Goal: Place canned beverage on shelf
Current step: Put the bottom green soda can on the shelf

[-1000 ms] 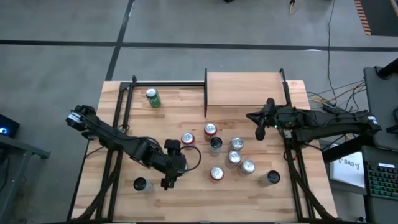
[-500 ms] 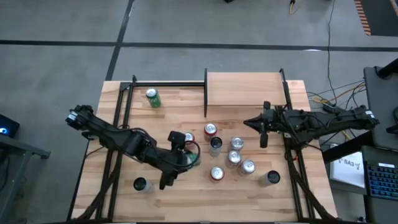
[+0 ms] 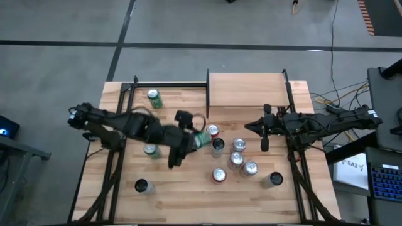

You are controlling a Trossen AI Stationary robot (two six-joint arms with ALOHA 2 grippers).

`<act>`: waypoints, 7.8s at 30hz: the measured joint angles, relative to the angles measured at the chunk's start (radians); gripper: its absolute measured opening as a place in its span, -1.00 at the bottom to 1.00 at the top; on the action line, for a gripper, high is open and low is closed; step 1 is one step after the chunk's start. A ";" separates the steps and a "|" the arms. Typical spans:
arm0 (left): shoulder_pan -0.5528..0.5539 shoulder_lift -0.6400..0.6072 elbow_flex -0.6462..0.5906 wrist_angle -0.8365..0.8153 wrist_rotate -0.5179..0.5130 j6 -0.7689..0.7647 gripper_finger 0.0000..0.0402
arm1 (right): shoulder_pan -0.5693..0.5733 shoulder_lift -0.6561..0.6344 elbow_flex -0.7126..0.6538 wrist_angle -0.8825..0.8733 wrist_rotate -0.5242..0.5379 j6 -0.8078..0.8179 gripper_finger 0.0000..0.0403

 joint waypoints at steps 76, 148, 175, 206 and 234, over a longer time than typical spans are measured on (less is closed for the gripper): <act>0.618 0.518 0.639 -0.208 0.482 0.641 0.43 | 0.002 0.030 -0.001 -0.153 0.123 0.176 -0.95; 0.631 0.578 0.622 -0.098 0.350 -0.381 0.43 | 0.002 0.036 -0.002 -0.223 0.125 0.179 -0.95; 0.630 0.589 0.623 -0.097 0.326 -0.336 0.43 | 0.002 0.036 -0.002 -0.223 0.125 0.180 -0.95; 0.630 0.595 0.623 -0.101 0.326 -0.309 0.44 | 0.002 0.036 -0.002 -0.223 0.125 0.179 -0.95; 0.630 0.595 0.623 -0.107 0.327 -0.309 0.44 | 0.002 0.036 -0.002 -0.222 0.125 0.181 -0.95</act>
